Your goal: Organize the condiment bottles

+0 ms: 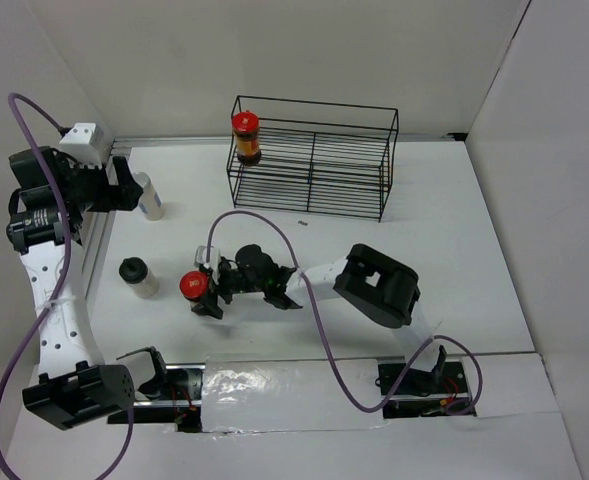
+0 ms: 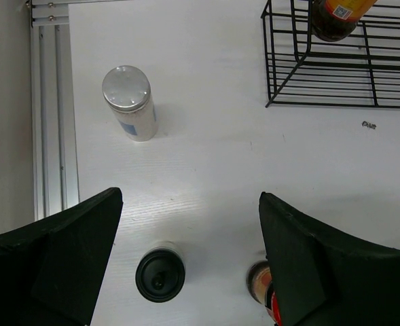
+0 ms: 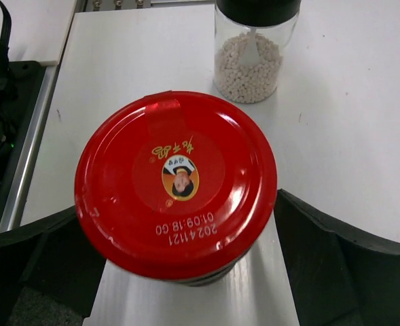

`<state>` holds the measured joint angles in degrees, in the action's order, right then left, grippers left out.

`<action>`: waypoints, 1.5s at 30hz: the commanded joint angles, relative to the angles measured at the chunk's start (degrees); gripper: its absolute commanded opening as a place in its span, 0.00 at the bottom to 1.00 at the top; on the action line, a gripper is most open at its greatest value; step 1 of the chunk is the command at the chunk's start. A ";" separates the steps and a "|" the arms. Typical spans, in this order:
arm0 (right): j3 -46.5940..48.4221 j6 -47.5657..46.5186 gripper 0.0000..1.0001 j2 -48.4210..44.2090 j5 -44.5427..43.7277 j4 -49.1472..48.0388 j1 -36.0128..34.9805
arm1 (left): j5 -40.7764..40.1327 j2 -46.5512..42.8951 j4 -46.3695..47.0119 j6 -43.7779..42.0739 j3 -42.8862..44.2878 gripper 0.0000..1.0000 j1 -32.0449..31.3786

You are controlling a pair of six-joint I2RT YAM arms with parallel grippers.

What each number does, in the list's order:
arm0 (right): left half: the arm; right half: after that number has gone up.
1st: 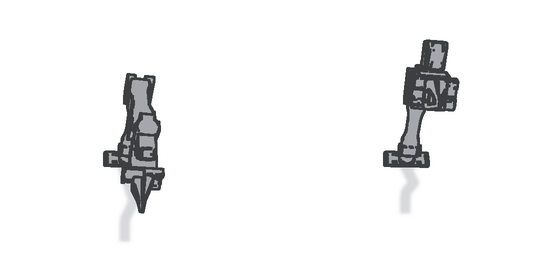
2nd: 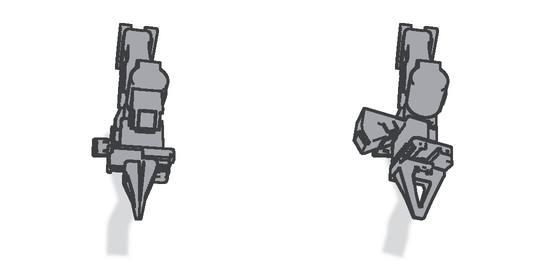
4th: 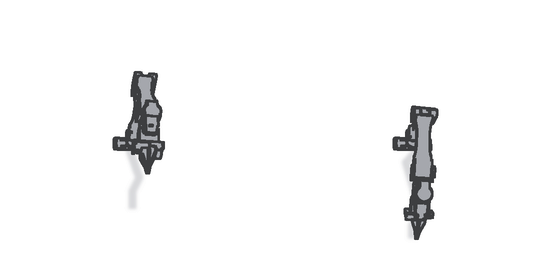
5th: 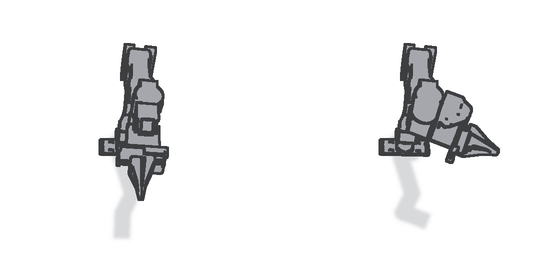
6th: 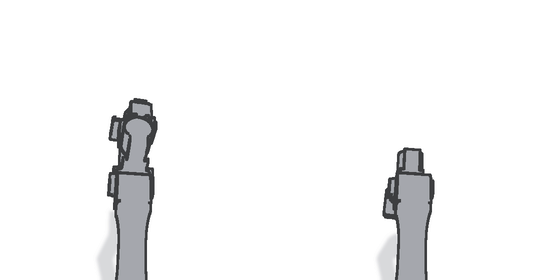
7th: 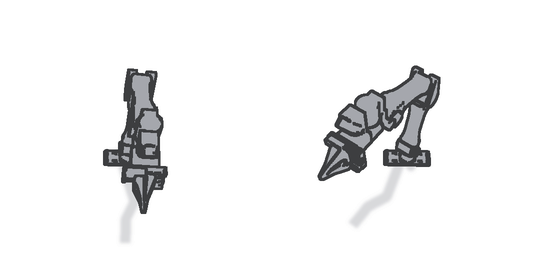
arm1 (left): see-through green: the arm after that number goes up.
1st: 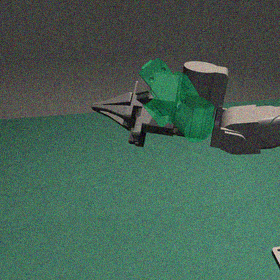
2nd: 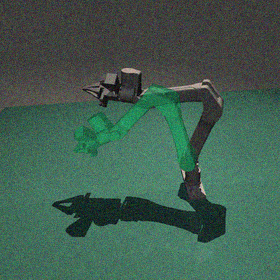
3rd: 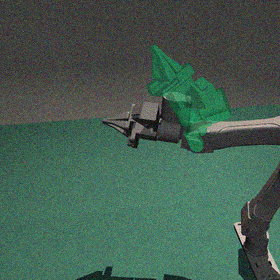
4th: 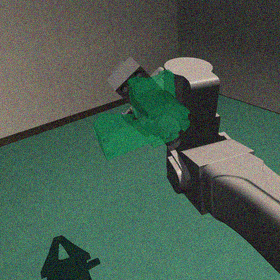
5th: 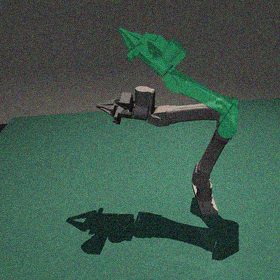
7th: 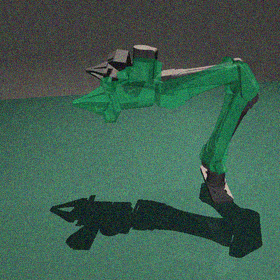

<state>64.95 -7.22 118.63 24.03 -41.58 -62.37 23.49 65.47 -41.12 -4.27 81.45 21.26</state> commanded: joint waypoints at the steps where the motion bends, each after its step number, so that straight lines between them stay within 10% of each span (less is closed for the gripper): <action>1: 3.16 0.37 1.00 2.39 1.90 -5.17 -0.91 | 1.74 -0.35 0.52 0.76 -0.77 0.94 0.37; 16: 5.27 -1.30 0.48 -2.08 2.60 -2.72 -1.70 | 1.65 -0.08 0.43 0.76 -0.77 0.95 1.07; 27: 16.15 -2.36 0.43 -14.91 -1.43 11.57 2.59 | 0.33 1.06 1.57 0.67 -0.41 0.95 1.24; 35: 26.19 -3.93 0.42 -21.15 -21.45 22.51 11.21 | 0.77 3.17 2.54 1.28 -0.33 0.95 1.68; 45: 32.78 -3.76 0.41 -15.37 -33.07 25.06 19.74 | 0.33 6.15 3.86 0.49 -0.06 0.95 2.12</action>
<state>93.03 -10.57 101.95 -5.10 -12.91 -43.18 23.64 71.16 -39.55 -4.14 80.49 22.87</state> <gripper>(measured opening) 0.711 0.952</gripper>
